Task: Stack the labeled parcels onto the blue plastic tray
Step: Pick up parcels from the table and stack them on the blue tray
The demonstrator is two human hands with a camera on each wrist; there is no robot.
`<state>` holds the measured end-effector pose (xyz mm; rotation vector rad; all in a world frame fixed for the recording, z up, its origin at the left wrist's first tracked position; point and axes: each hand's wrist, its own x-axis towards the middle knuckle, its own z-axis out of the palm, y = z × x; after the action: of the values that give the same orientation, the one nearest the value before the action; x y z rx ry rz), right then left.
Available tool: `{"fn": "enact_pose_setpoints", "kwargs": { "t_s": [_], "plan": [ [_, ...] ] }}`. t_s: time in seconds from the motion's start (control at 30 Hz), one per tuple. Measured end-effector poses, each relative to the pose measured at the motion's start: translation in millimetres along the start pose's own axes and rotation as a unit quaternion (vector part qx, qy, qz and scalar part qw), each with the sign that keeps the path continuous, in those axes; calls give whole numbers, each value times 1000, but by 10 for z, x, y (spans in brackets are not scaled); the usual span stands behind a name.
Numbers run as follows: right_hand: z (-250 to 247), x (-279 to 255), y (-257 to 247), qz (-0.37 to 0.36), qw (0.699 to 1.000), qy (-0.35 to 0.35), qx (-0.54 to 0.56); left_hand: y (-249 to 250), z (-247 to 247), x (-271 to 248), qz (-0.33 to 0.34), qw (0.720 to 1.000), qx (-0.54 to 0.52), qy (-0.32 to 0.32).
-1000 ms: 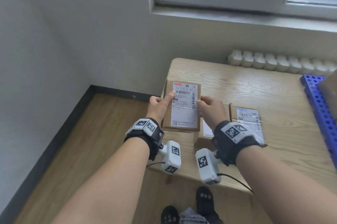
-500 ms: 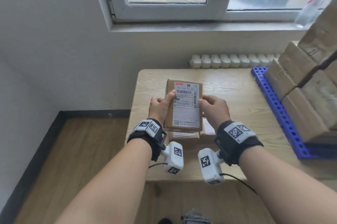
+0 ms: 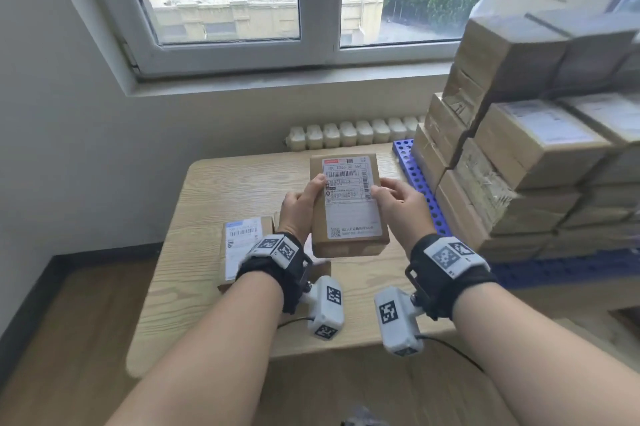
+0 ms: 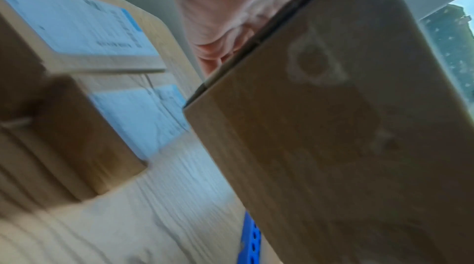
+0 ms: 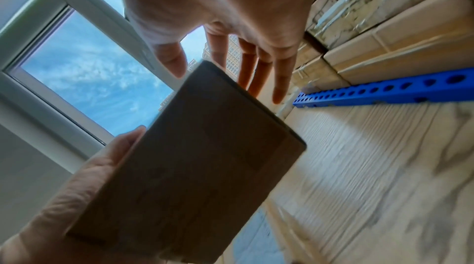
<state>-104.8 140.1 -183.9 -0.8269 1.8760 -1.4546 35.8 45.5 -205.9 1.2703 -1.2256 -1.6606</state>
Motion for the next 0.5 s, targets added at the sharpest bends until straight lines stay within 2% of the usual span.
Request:
{"fn": "enact_pose_setpoints", "kwargs": {
  "t_s": [0.13, 0.27, 0.5],
  "plan": [
    [-609, 108, -99, 0, 997, -44, 60, 199, 676, -168, 16, 1000, -24, -1],
    [-1231, 243, -319, -31, 993, -73, 91, 470, 1316, -298, 49, 998, -43, -1],
    [-2175, 432, -763, -75, 991, -46, 102, 909, 2205, -499, 116, 991, -37, -48]
  ]
}}
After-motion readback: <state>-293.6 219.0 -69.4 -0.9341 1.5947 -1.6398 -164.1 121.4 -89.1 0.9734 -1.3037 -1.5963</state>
